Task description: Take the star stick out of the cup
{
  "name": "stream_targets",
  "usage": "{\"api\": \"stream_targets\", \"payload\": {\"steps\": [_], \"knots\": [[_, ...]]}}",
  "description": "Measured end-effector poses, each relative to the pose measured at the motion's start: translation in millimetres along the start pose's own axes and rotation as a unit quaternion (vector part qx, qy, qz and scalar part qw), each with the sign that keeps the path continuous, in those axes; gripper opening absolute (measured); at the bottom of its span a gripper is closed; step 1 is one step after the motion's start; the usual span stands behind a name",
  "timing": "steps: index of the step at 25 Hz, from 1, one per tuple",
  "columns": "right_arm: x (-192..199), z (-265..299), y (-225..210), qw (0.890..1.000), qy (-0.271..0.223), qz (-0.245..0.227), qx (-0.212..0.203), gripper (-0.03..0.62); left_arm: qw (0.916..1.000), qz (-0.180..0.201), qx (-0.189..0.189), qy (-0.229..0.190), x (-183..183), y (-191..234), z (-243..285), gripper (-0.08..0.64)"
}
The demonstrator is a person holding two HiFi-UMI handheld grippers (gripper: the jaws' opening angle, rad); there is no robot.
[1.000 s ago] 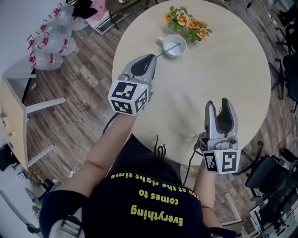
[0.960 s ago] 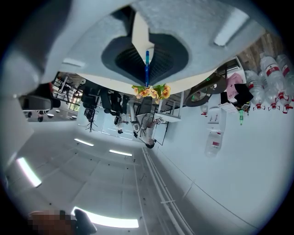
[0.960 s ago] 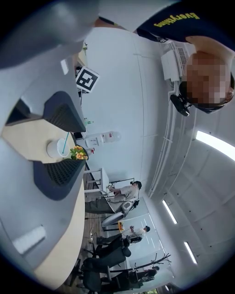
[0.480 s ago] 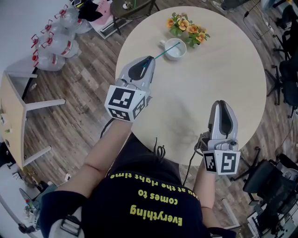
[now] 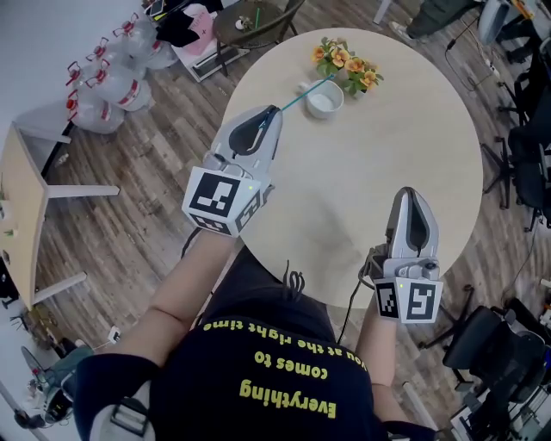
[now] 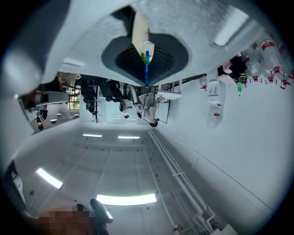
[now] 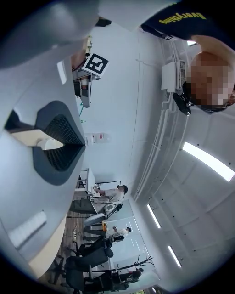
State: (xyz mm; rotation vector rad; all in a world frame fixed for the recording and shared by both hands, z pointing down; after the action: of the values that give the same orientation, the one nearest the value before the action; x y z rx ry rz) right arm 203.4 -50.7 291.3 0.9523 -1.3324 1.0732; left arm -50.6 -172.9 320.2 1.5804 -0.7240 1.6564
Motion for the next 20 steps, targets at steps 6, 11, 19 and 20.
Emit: {"api": "stream_targets", "payload": {"steps": [6,11,19,20], "knots": [[-13,-18,4,1.000,-0.015,-0.013,-0.005,0.012,0.9994,-0.002,0.014,-0.032,-21,-14,-27,0.018],[-23,-30,8,0.999,-0.025,-0.025,-0.005,0.012,0.9984,0.011,0.016,-0.053,-34,-22,-47,0.018],[-34,-48,15,0.999,-0.038,-0.037,-0.005,0.011,0.9971,0.028,0.017,-0.069,-42,-36,-75,0.018],[-35,-49,15,0.999,-0.039,-0.038,-0.005,0.011,0.9969,0.030,0.017,-0.072,-44,-37,-77,0.018]]}}
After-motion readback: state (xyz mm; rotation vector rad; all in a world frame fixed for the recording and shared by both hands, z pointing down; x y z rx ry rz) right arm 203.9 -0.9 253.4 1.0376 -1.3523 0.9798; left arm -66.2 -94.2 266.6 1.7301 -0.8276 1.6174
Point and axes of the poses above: the fingertips, and each gripper's own axes: z forward along the fingers, y to its left, x out of its underside, the point moved 7 cm from there along -z, backward along the fingers, and after that the axes turned 1 degree about -x, right-handed, at the moved point
